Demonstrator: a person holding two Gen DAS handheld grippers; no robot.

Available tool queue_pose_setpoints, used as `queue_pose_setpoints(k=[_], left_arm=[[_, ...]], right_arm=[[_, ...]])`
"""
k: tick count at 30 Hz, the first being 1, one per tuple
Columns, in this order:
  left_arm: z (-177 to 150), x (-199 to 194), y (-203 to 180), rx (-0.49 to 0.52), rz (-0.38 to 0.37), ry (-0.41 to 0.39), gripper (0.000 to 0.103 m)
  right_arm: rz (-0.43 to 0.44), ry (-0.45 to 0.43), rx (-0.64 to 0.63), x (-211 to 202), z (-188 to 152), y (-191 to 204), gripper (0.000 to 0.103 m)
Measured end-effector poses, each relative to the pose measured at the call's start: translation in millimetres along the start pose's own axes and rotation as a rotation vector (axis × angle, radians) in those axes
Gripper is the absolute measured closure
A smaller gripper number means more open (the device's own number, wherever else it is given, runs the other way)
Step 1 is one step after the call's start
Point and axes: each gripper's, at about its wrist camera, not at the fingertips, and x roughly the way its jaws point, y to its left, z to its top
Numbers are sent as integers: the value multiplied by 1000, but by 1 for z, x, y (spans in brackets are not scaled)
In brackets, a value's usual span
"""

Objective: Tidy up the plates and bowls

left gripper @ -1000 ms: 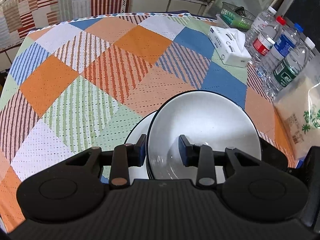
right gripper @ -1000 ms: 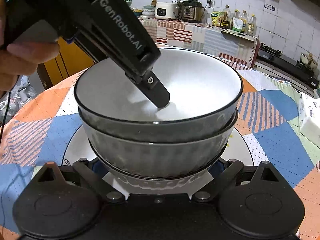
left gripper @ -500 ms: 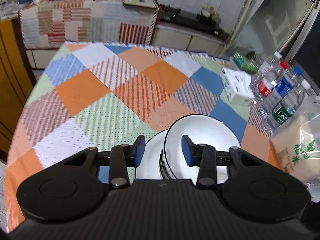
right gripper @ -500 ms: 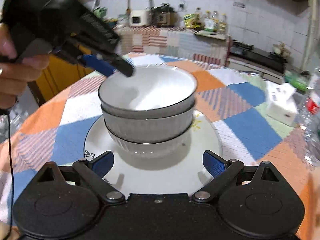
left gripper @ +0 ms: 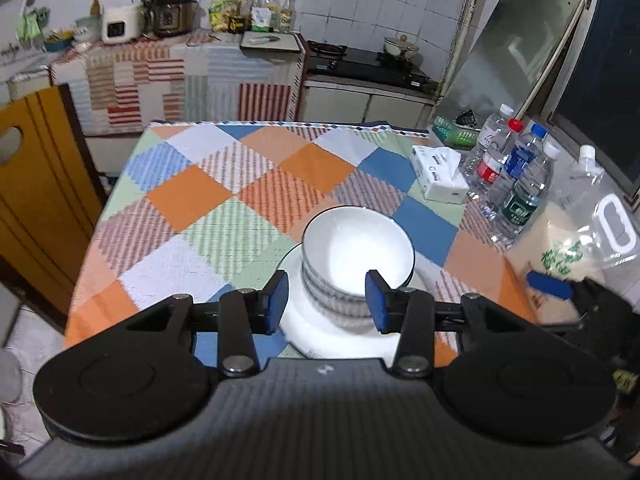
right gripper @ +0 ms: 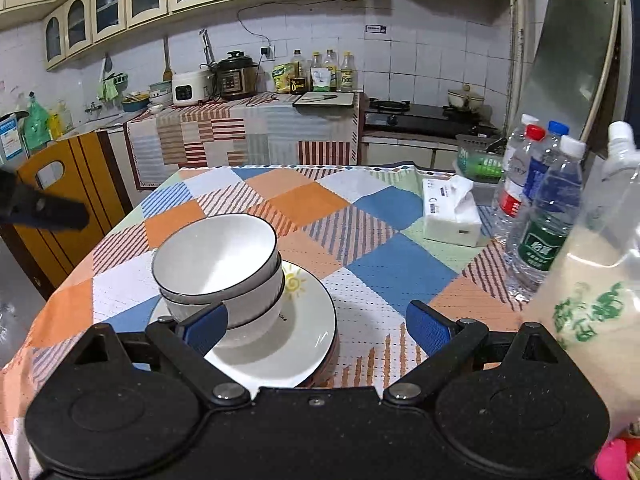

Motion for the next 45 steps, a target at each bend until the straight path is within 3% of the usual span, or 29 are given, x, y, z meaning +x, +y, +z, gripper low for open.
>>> queue_pose_setpoints(k=[12, 31, 45], left_arm=[[-36, -37, -8, -33, 100, -29, 47], [-74, -42, -6, -50, 169, -42, 8], [-82, -42, -12, -46, 197, -47, 5]], right_arm=[[-38, 10, -28, -47, -2, 25, 5], [-113, 44, -33, -69, -22, 38, 3], [-109, 68, -52, -70, -39, 49, 3]])
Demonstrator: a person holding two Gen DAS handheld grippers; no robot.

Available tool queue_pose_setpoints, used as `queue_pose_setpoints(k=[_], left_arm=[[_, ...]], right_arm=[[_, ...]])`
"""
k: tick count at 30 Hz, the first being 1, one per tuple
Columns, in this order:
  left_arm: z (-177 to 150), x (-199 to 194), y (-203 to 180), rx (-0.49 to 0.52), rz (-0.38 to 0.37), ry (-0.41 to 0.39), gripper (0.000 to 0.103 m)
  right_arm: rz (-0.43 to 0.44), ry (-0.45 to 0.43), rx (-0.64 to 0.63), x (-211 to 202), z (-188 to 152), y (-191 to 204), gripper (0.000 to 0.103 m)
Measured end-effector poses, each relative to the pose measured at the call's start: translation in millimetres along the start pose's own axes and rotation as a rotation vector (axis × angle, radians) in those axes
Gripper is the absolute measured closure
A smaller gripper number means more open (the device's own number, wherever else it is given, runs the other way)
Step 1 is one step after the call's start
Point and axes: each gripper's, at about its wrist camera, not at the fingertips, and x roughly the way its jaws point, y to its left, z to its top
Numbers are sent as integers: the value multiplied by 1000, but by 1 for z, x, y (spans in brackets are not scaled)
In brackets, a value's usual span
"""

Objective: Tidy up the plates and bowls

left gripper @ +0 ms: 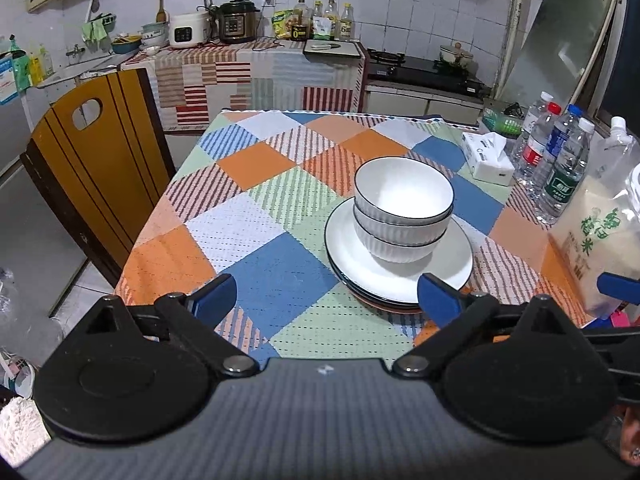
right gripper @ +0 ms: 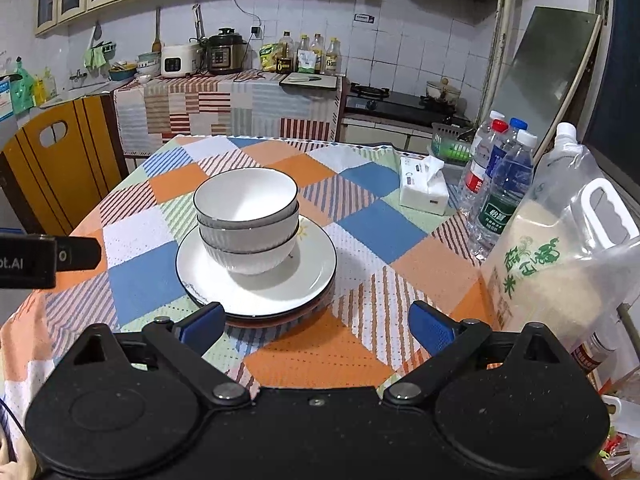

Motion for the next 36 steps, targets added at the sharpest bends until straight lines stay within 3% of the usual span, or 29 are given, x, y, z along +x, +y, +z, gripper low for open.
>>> queue_pose_setpoints(k=[5, 13, 36], left_arm=[[-1, 1, -1, -4, 34, -6, 5], [-4, 0, -3, 13, 31, -20, 0], [-13, -7, -16, 78, 71, -63, 0]], right_arm=[[1, 4, 10, 0, -1, -1, 3], [7, 0, 24, 0, 0, -4, 3], [1, 8, 22, 0, -5, -3, 3]])
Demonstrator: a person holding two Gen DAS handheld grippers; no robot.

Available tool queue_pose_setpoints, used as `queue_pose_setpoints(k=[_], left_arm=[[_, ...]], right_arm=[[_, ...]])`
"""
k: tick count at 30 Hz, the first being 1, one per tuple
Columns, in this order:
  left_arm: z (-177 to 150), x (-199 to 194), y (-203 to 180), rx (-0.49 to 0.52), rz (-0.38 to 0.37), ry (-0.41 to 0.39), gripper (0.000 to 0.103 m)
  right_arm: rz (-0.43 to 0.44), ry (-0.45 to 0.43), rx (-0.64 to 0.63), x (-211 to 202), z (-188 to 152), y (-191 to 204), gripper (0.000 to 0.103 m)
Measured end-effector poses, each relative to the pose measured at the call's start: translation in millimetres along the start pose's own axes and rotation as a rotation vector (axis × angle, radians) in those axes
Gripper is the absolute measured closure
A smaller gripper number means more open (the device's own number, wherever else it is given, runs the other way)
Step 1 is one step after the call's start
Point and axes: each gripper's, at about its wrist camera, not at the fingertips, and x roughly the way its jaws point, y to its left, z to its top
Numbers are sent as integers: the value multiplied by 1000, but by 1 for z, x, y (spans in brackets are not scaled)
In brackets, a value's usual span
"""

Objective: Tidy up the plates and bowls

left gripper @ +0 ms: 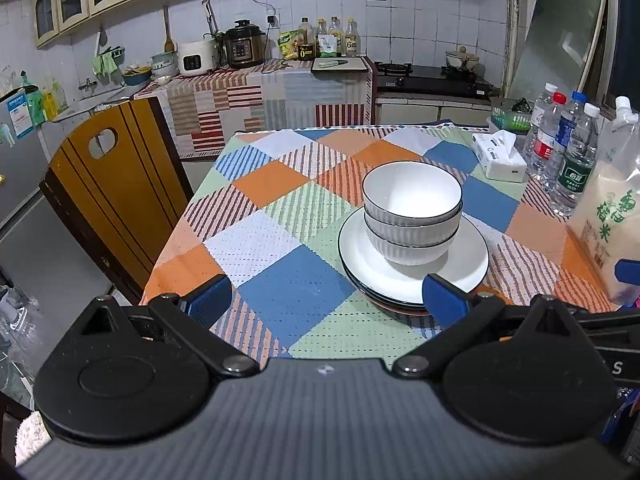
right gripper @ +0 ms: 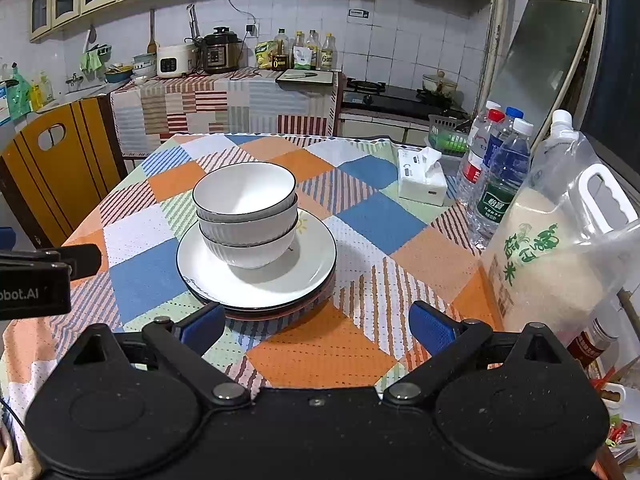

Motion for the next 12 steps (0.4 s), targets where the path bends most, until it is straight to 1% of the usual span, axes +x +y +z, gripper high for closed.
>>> queue_pose_setpoints(k=[7, 12], left_arm=[[-3, -2, -1, 1, -2, -17, 0], [-3, -2, -1, 3, 2, -14, 0]], right_arm=[[-6, 6, -2, 1, -1, 0, 3], [-8, 6, -4, 1, -2, -1, 3]])
